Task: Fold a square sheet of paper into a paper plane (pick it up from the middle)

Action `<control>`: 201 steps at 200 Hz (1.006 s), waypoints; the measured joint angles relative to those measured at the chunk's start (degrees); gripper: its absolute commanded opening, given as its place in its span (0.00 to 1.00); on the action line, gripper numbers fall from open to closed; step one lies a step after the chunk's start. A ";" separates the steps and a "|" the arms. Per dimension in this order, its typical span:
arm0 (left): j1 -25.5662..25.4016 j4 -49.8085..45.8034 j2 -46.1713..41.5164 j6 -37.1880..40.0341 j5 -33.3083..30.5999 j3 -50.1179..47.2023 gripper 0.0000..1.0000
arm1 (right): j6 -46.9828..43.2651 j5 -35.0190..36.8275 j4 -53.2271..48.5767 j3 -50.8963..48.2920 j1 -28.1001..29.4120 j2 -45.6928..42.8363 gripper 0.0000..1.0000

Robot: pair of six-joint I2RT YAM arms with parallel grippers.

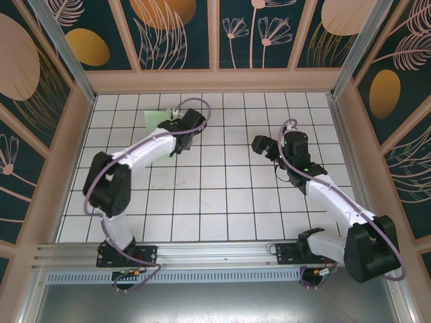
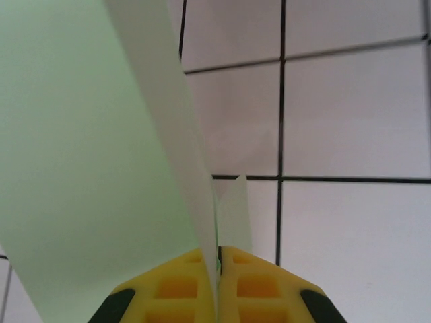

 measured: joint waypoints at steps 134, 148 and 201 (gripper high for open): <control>-10.84 -1.20 17.46 -3.48 -0.48 7.17 0.30 | 0.50 1.49 -2.58 0.00 -1.84 -0.22 0.99; -10.84 -0.17 17.46 -3.43 2.10 7.21 0.36 | 0.68 1.42 -2.58 0.00 -1.92 -0.20 0.99; -10.84 9.11 10.10 -3.30 20.17 3.96 0.69 | 1.68 0.61 -2.56 0.00 -2.12 1.44 0.99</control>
